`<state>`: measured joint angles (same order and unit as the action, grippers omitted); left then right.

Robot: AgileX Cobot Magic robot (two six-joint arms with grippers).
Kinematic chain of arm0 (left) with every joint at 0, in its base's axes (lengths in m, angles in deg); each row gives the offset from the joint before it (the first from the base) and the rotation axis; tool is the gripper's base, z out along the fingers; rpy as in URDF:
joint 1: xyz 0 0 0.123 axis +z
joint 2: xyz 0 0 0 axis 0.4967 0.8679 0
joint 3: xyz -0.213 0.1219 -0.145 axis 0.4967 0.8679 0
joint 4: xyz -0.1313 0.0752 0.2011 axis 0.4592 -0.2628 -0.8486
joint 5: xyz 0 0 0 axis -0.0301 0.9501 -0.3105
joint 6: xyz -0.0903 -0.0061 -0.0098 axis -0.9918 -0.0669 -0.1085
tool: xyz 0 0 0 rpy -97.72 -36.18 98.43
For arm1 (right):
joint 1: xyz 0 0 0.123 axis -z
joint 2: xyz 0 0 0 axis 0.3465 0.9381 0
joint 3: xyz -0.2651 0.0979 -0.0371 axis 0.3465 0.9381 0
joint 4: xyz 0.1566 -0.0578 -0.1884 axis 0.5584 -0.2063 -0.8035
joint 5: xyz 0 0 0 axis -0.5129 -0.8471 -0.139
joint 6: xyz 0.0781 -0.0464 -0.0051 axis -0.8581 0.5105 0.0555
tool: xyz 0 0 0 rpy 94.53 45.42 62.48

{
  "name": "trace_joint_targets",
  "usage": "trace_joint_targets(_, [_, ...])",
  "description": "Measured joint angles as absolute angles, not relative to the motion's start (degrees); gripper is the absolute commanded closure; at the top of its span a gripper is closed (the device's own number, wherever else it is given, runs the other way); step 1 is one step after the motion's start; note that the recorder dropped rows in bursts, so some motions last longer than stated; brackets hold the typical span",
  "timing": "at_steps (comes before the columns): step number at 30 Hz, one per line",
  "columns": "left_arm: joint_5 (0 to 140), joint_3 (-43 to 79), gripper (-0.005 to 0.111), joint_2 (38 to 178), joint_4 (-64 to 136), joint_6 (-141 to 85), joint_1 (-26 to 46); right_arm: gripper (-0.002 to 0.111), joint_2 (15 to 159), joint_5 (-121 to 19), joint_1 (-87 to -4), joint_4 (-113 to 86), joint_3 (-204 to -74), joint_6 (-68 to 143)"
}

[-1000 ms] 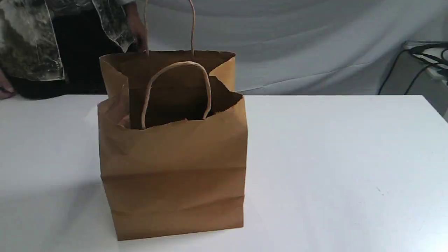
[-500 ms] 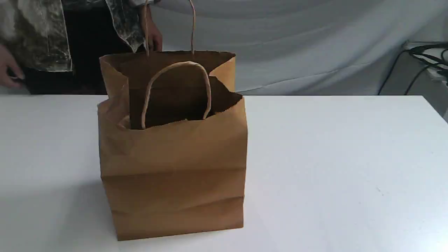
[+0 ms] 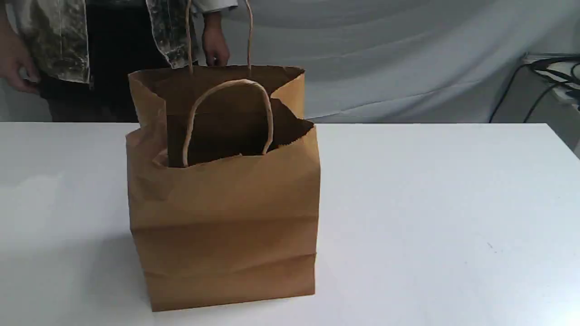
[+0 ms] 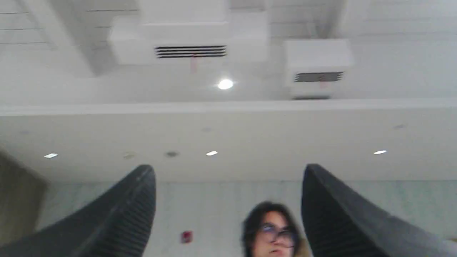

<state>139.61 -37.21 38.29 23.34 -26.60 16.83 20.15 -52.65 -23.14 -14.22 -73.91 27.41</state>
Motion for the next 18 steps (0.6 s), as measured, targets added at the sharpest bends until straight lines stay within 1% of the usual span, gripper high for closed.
trace_joint_targets(2, [138.9, -35.4, 0.045, 39.3, 20.1, -31.6, 16.8, 0.047, 20.1, -52.7, -23.1, -14.2, -73.9, 27.4])
trace_joint_targets(4, [138.2, -30.9, 0.045, 41.1, 18.6, -34.9, 16.8, 0.047, 20.1, -52.7, -23.1, -14.2, -73.9, 27.4])
trace_joint_targets(6, [137.8, -22.7, 0.045, 43.6, 18.2, -36.4, 16.8, 0.047, 20.1, -52.7, -23.1, -14.2, -73.9, 27.4])
trace_joint_targets(8, [135.6, -12.1, 0.045, 46.4, 19.6, -37.2, 16.8, 0.047, 20.1, -52.7, -23.1, -14.2, -73.9, 27.4])
trace_joint_targets(11, [124.0, 3.3, 0.045, 49.8, 25.5, -37.5, 16.8, 0.047, 20.1, -52.7, -23.1, -14.2, -73.9, 27.4])
trace_joint_targets(13, [112.3, 13.1, 0.045, 52.0, 31.5, -37.6, 16.8, 0.047, 20.1, -52.7, -23.1, -14.2, -73.9, 27.4])
trace_joint_targets(15, [100.9, 21.7, 0.045, 54.1, 36.7, -37.7, 16.8, 0.047, 20.1, -52.7, -23.1, -14.2, -73.9, 27.4])
trace_joint_targets(18, [89.7, 31.6, 0.045, 57.7, 42.7, -37.7, 16.8, 0.047, 20.1, -52.7, -23.1, -14.2, -73.9, 27.4])
